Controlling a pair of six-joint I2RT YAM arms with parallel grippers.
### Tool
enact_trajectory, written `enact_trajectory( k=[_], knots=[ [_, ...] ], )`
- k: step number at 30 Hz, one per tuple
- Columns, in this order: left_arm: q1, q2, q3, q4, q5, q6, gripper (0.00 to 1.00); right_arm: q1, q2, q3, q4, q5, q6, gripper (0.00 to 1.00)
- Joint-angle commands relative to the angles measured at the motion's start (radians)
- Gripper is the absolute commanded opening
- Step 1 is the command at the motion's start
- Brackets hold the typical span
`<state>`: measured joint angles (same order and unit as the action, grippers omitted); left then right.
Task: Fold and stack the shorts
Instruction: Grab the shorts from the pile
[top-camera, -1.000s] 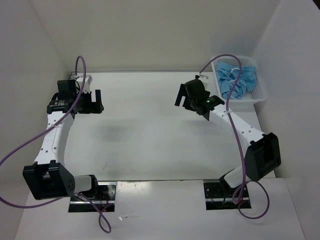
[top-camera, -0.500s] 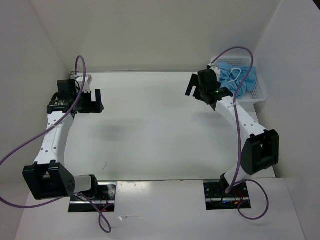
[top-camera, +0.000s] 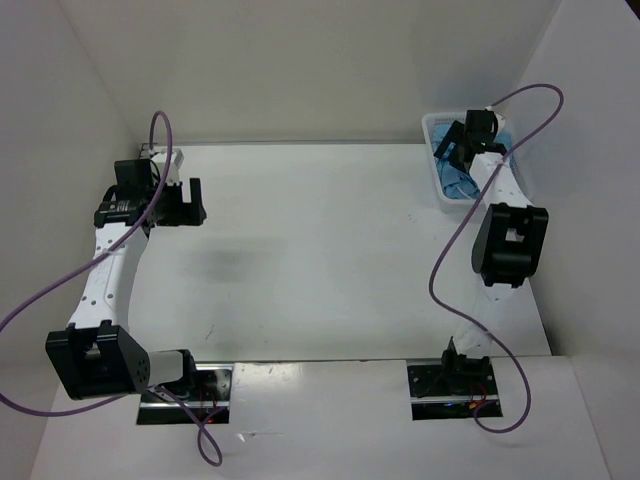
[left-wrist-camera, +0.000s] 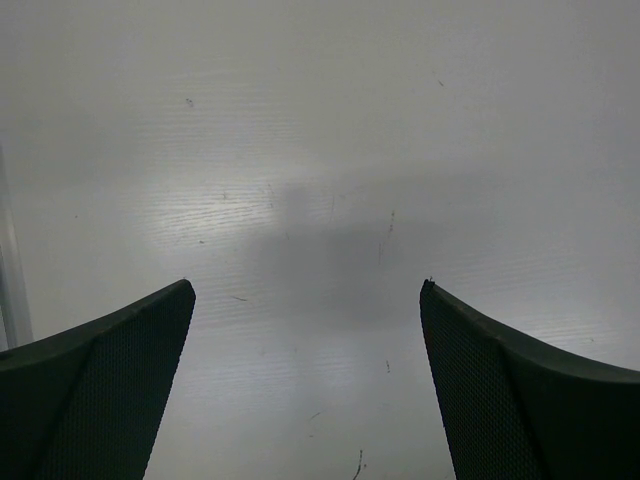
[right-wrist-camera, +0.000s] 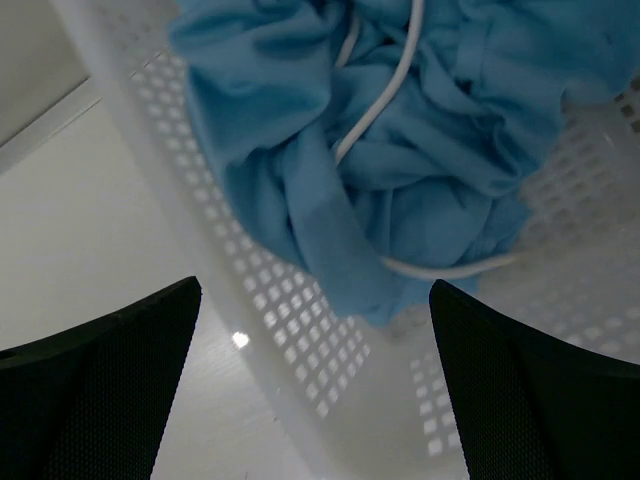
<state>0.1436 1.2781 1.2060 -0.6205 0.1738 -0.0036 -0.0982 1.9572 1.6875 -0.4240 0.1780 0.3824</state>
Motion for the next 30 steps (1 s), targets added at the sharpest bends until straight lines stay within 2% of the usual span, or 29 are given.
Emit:
enact_trajectory(
  k=[1, 5, 9, 13, 16, 18, 20, 21, 22, 25, 26, 28, 30],
  knots=[
    [0.007, 0.000, -0.005, 0.025, -0.025, 0.004, 1.00, -0.034, 0.128, 0.182, 0.013, 0.029, -0.046, 1.00],
    [0.007, 0.009, 0.004, 0.025, -0.043, 0.004, 1.00, -0.044, 0.255, 0.284, -0.027, 0.132, -0.017, 1.00],
    [0.007, 0.018, 0.004, 0.025, -0.062, 0.004, 1.00, -0.100, 0.364, 0.388, -0.056, 0.092, 0.026, 1.00],
    [0.007, 0.018, 0.004, 0.025, -0.071, 0.004, 1.00, -0.100, 0.491, 0.553, -0.148, 0.101, 0.036, 1.00],
    [0.007, 0.018, 0.004, 0.016, -0.085, 0.004, 1.00, -0.100, 0.537, 0.566, -0.180, 0.129, 0.046, 1.00],
    [0.007, 0.018, 0.013, 0.016, -0.085, 0.004, 1.00, -0.100, 0.517, 0.478, -0.167, 0.139, 0.046, 0.97],
    [0.007, 0.009, 0.013, 0.016, -0.085, 0.004, 1.00, -0.100, 0.481, 0.405, -0.099, 0.149, 0.070, 0.81],
    [0.007, 0.009, 0.013, 0.016, -0.085, 0.004, 1.00, -0.110, 0.461, 0.376, -0.079, 0.149, 0.070, 0.67],
    [0.007, -0.002, 0.013, 0.016, -0.085, 0.004, 1.00, -0.110, 0.419, 0.332, -0.043, 0.149, 0.082, 0.45],
    [0.007, -0.023, 0.013, 0.025, -0.085, 0.004, 1.00, -0.110, 0.355, 0.334, -0.030, 0.130, 0.082, 0.22],
    [0.007, -0.023, 0.013, 0.036, -0.085, 0.004, 1.00, -0.110, 0.345, 0.354, -0.030, 0.130, 0.069, 0.17],
    [0.007, -0.023, 0.013, 0.045, -0.076, 0.004, 1.00, -0.110, 0.316, 0.432, -0.047, 0.120, 0.041, 0.00],
    [0.007, -0.023, 0.013, 0.045, -0.056, 0.004, 1.00, -0.110, 0.292, 0.520, -0.062, 0.107, 0.012, 0.00]
  ],
)
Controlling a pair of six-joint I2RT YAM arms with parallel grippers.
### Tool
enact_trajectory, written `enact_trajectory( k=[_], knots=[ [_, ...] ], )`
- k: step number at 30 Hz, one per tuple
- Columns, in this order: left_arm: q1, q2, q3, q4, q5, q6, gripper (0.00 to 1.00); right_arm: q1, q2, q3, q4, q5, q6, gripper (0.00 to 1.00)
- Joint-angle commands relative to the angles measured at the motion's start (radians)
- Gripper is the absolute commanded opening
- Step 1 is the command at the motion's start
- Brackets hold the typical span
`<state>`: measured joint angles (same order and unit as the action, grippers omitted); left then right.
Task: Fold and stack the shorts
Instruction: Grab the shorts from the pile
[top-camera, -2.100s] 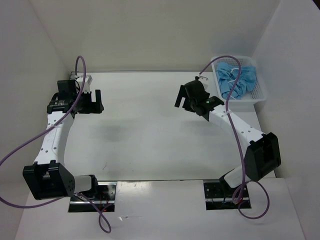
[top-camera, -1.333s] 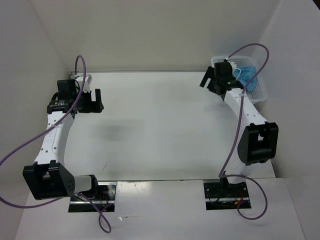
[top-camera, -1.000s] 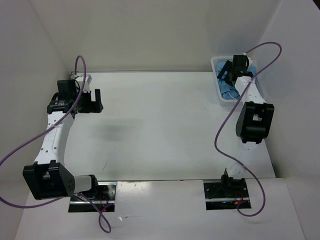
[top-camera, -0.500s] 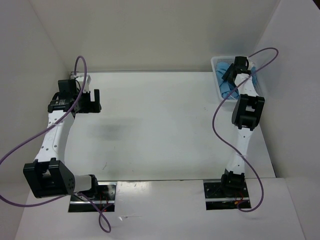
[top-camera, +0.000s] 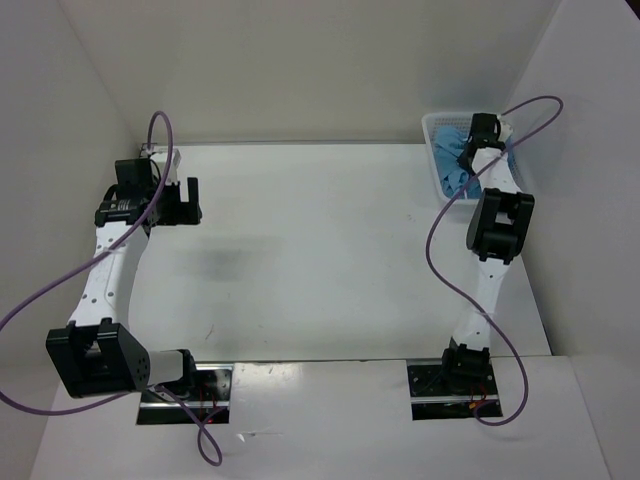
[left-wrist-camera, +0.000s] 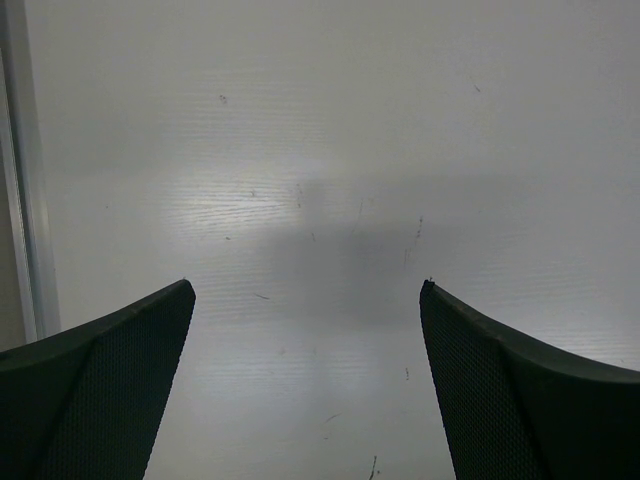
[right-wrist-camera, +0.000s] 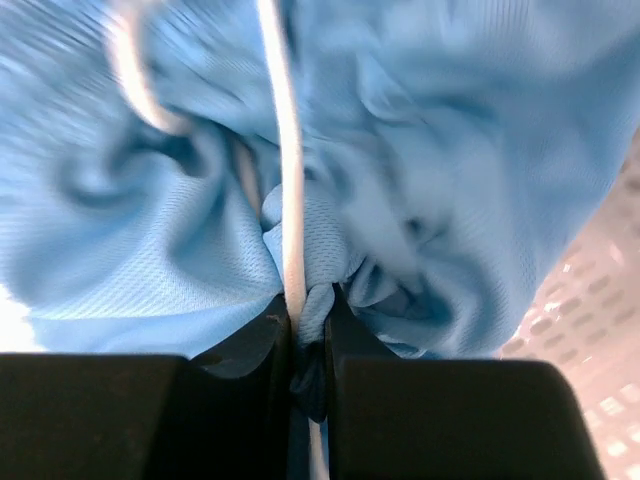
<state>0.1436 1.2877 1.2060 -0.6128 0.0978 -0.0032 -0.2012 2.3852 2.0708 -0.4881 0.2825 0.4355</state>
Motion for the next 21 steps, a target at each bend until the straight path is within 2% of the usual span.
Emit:
enact_trajectory(
  k=[1, 8, 12, 16, 21],
  knots=[
    [0.007, -0.033, 0.013, 0.050, 0.020, 0.003, 1.00, -0.007, -0.165, 0.162, -0.009, -0.009, -0.056, 0.00],
    [0.007, -0.051, 0.004, 0.093, 0.057, 0.003, 1.00, 0.029, -0.360, 0.305, -0.009, -0.216, -0.187, 0.00],
    [0.007, -0.051, 0.004, 0.104, 0.094, 0.003, 1.00, 0.117, -0.495, 0.287, -0.018, -0.285, -0.250, 0.00],
    [0.007, -0.042, 0.004, 0.114, 0.137, 0.003, 1.00, 0.283, -0.645, 0.195, 0.057, -0.324, -0.319, 0.00],
    [0.007, -0.053, -0.017, 0.125, 0.161, 0.003, 1.00, 0.423, -0.745, 0.167, 0.077, -0.569, -0.360, 0.00]
  ],
)
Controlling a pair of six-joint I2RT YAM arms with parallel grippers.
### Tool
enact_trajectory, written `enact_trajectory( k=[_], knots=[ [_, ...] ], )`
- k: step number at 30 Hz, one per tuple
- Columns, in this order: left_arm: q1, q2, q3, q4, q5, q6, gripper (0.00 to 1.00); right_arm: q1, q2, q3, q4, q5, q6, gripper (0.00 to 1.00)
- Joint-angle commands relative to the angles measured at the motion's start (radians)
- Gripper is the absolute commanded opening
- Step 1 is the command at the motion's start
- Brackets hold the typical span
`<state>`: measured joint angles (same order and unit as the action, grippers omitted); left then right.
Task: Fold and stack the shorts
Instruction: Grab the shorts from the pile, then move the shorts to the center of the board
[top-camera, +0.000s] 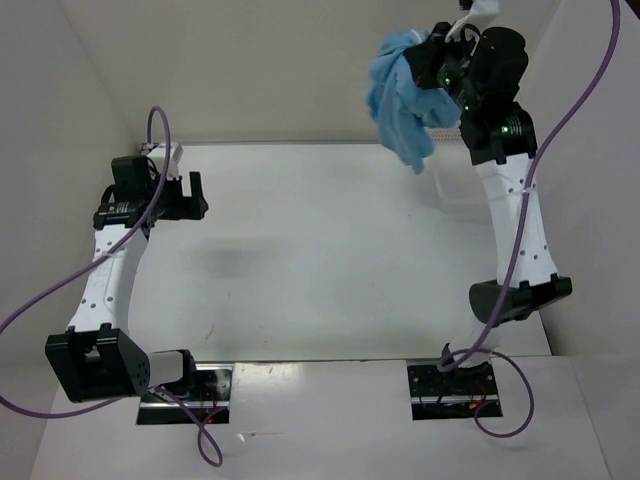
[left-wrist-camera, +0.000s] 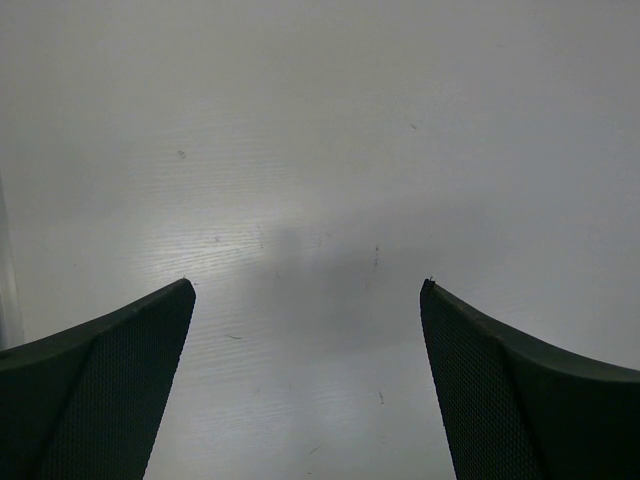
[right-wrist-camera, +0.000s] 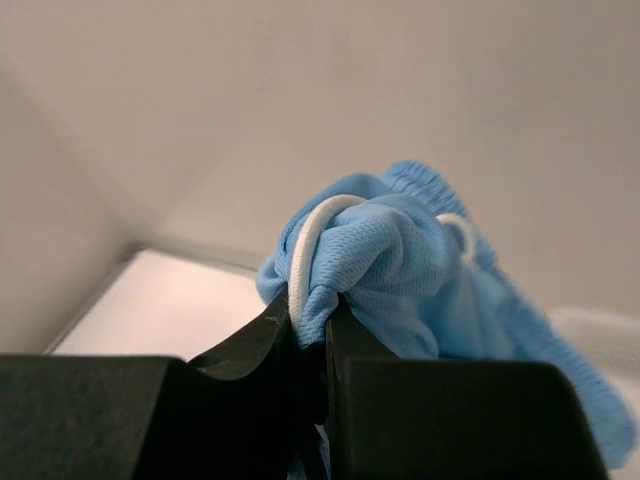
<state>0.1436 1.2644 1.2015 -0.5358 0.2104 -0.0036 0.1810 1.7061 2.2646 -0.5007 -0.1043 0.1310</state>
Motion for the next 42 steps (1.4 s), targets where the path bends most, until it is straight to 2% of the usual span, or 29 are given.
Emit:
enact_trajectory(
  k=[1, 4, 5, 7, 8, 9, 10, 11, 13, 16, 20, 26, 29, 30, 32, 34, 36, 37, 40, 42],
  knots=[
    [0.007, -0.030, -0.013, 0.048, 0.059, 0.004, 1.00, 0.060, -0.075, -0.039, 0.090, -0.220, -0.067, 0.00],
    [0.007, -0.039, -0.013, 0.028, 0.049, 0.004, 1.00, 0.098, -0.121, -0.157, 0.115, -0.311, -0.056, 0.00],
    [0.007, -0.039, -0.013, 0.028, 0.049, 0.004, 1.00, 0.098, -0.141, -0.277, 0.138, -0.311, -0.036, 0.00],
    [0.007, -0.039, -0.003, 0.007, 0.038, 0.004, 1.00, 0.098, -0.184, -0.414, 0.171, -0.197, -0.001, 0.01],
    [0.007, -0.039, -0.003, 0.007, 0.038, 0.004, 1.00, 0.098, -0.221, -0.550, 0.171, -0.136, 0.025, 0.12],
    [0.007, -0.039, -0.003, -0.006, 0.027, 0.004, 1.00, 0.098, -0.236, -0.618, 0.171, -0.032, 0.062, 0.26],
    [0.007, -0.039, 0.006, -0.021, 0.017, 0.004, 1.00, 0.098, -0.247, -0.682, 0.171, -0.006, 0.079, 0.59],
    [0.007, -0.039, 0.006, -0.021, 0.017, 0.004, 1.00, 0.081, -0.259, -0.797, 0.148, 0.024, 0.116, 0.84],
    [0.007, -0.039, 0.006, -0.043, 0.004, 0.004, 1.00, 0.014, -0.260, -0.916, 0.122, 0.075, 0.235, 0.91],
    [0.007, -0.039, -0.008, -0.055, -0.009, 0.004, 1.00, -0.043, -0.293, -1.011, 0.122, 0.057, 0.292, 0.98],
    [0.007, 0.007, -0.031, -0.046, 0.087, 0.004, 1.00, -0.021, -0.348, -1.102, 0.140, 0.043, 0.335, 1.00],
    [-0.140, 0.111, -0.040, 0.017, 0.119, 0.004, 1.00, -0.012, -0.361, -1.177, 0.103, 0.135, 0.426, 1.00],
    [-0.281, 0.171, 0.006, 0.017, 0.095, 0.004, 1.00, -0.003, -0.349, -1.177, 0.079, 0.158, 0.447, 0.96],
    [-0.355, 0.187, 0.019, 0.017, 0.095, 0.004, 1.00, -0.003, -0.326, -1.177, 0.079, 0.173, 0.456, 0.90],
    [-0.441, 0.239, 0.076, 0.017, 0.109, 0.004, 1.00, 0.006, -0.306, -1.177, 0.070, 0.198, 0.466, 0.90],
    [-0.585, 0.283, 0.128, -0.018, 0.100, 0.004, 1.00, 0.006, -0.274, -1.177, 0.083, 0.207, 0.466, 0.90],
    [-0.680, 0.367, 0.212, -0.053, 0.063, 0.004, 1.00, 0.006, -0.234, -1.177, 0.094, 0.198, 0.475, 0.87],
    [-0.749, 0.392, 0.231, -0.065, 0.063, 0.004, 0.96, 0.015, -0.220, -1.177, 0.109, 0.198, 0.475, 0.87],
    [-0.821, 0.454, 0.231, -0.043, 0.128, 0.004, 0.90, 0.034, -0.159, -1.177, 0.152, 0.189, 0.475, 0.84],
    [-0.832, 0.481, 0.240, -0.043, 0.107, 0.004, 0.83, 0.034, -0.128, -1.177, 0.169, 0.158, 0.475, 0.82]
  ],
)
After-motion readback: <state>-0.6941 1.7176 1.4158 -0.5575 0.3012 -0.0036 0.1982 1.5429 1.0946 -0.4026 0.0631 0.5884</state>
